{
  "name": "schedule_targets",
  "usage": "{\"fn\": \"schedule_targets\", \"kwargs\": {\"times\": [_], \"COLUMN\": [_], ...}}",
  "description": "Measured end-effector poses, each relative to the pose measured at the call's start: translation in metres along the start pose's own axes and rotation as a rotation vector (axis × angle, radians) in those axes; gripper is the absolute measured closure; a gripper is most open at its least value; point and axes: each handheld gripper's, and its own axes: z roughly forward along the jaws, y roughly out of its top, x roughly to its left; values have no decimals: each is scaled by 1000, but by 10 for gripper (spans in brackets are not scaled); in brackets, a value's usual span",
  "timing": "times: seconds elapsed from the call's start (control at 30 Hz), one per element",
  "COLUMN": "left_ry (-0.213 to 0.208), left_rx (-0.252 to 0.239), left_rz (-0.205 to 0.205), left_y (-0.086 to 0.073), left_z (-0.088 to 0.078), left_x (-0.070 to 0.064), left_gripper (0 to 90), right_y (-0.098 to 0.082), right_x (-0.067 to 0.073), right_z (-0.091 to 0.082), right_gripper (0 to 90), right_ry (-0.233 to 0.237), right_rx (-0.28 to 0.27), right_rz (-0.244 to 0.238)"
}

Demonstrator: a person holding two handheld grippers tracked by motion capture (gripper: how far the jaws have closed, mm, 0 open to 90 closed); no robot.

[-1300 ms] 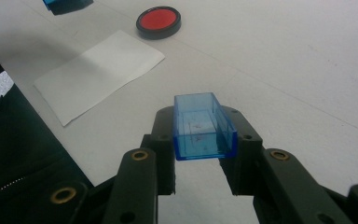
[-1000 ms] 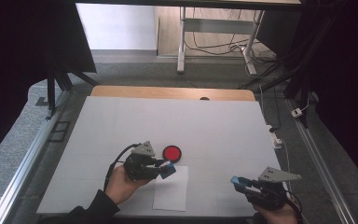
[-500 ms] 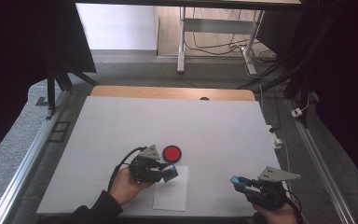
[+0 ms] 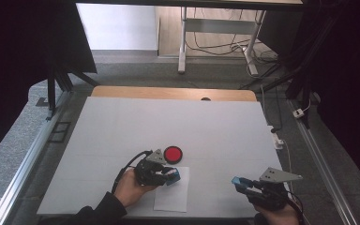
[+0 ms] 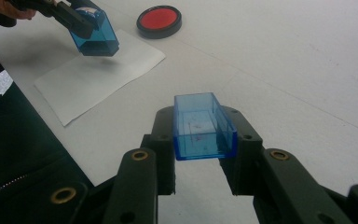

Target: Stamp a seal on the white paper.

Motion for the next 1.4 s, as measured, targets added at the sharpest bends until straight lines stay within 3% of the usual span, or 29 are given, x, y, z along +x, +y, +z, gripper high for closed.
{"fn": "schedule_targets", "kwargs": {"times": [0.67,0.97,1.13,1.4], "left_ry": [40,56,49,96], "left_rx": [60,56,60,97], "left_rz": [21,35,19,63], "left_y": [-3,-4,-4,-1], "left_z": [13,15,15,16], "left_x": [-2,-5,-4,-12], "left_gripper": [699,703,704,704], "right_y": [0,0,0,0], "right_x": [0,0,0,0], "right_z": [0,1,1,1], "right_gripper": [683,683,684,684], "right_ry": [2,4,4,2], "right_rx": [-2,0,0,4], "right_rz": [1,-1,-2,-4]}}
